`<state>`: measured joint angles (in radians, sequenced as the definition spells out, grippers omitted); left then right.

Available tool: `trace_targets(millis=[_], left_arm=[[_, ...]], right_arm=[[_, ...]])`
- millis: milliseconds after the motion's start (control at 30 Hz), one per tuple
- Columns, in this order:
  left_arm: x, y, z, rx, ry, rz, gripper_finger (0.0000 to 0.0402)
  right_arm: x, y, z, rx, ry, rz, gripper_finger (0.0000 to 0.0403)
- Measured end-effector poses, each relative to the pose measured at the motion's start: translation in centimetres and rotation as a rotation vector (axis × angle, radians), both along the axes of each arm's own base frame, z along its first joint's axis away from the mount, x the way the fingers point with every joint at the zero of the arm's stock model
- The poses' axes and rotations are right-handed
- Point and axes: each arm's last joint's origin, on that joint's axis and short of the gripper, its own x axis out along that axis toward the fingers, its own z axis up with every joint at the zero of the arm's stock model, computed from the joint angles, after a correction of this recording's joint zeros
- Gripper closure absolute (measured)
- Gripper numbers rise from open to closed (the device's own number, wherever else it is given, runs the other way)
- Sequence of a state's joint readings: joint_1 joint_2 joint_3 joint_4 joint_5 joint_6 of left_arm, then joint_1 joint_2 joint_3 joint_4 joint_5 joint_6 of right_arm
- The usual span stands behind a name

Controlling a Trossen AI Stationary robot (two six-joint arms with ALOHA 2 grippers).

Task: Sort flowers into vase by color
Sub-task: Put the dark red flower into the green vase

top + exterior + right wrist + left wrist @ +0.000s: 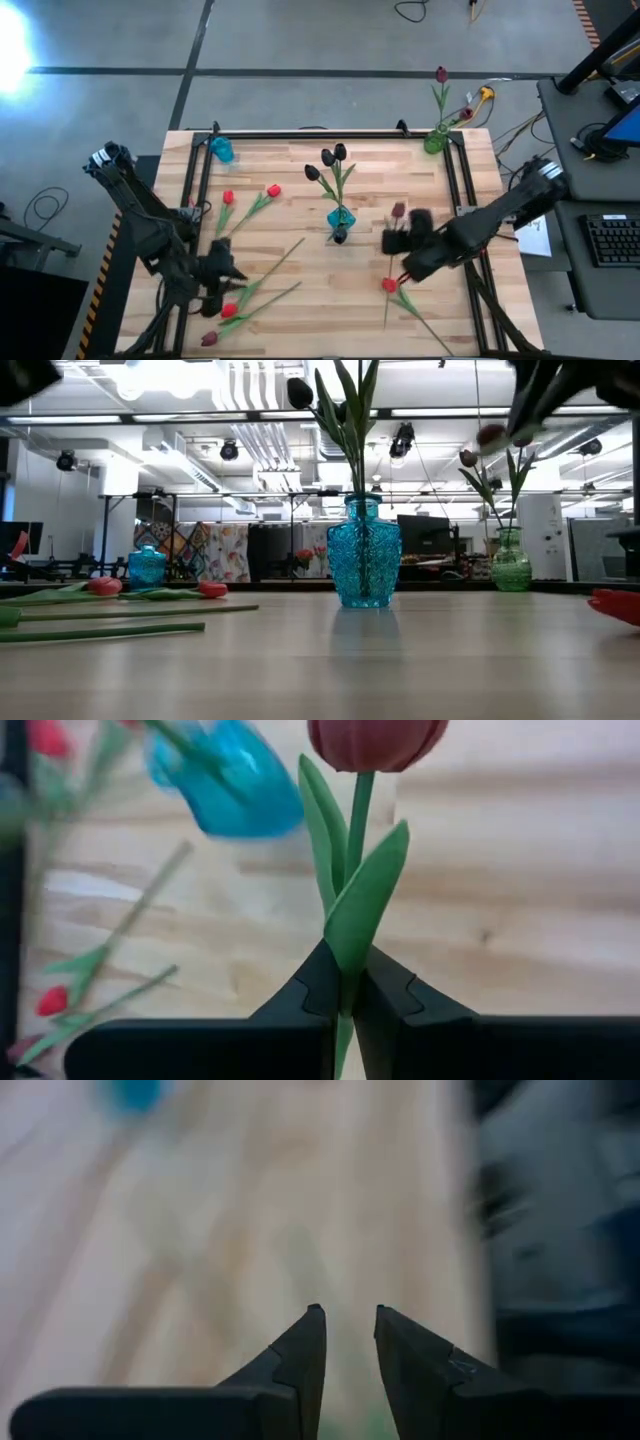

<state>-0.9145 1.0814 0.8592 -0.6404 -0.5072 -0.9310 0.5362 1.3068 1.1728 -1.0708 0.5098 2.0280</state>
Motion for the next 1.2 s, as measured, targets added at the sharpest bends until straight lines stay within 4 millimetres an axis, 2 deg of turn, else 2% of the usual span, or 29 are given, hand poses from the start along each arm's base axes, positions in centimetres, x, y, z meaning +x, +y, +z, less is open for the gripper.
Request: trace_targets(millis=[133, 267, 400, 567, 733, 800, 900, 1033, 1200], left_arm=[[0.9, -1.3, 1.1, -0.032, -0.179, -0.167, 0.0325], [1.5, -1.3, -0.2, 0.042, -0.136, -0.205, 0.0325], [2.6, -0.9, -0.4, 0.0, -0.155, -0.187, 0.0325], [4.1, 0.5, -0.1, 0.03, -0.212, -0.05, 0.0325], [5.6, 2.4, 0.5, 0.031, -0.278, 0.173, 0.0325], [6.4, 3.2, 0.4, 0.048, -0.303, 0.262, 0.0325], [7.6, 4.4, 0.0, 0.085, -0.288, 0.298, 0.0325], [9.0, 6.0, -0.9, 0.084, -0.235, 0.316, 0.0325], [11.1, 7.7, -1.8, 0.054, -0.199, 0.248, 0.0325]], right_arm=[[-2.7, -2.2, 3.3, -0.143, -0.158, -0.03, 0.039], [-4.4, -3.7, 5.5, -0.352, -0.294, -0.044, 0.039], [-5.9, -4.8, 6.9, -0.491, -0.288, 0.045, 0.039], [-7.5, -5.7, 9.3, -0.661, -0.218, 0.247, 0.039], [-8.1, -6.2, 12.4, -0.933, -0.158, 0.389, 0.039], [-8.4, -6.5, 13.7, -1.029, -0.14, 0.385, 0.039], [-8.8, -6.9, 15.3, -1.134, -0.089, 0.345, 0.039], [-9.0, -7.8, 16.4, -1.174, -0.035, 0.306, 0.039], [-8.2, -9.7, 16.8, -1.101, -0.043, 0.347, 0.039]])
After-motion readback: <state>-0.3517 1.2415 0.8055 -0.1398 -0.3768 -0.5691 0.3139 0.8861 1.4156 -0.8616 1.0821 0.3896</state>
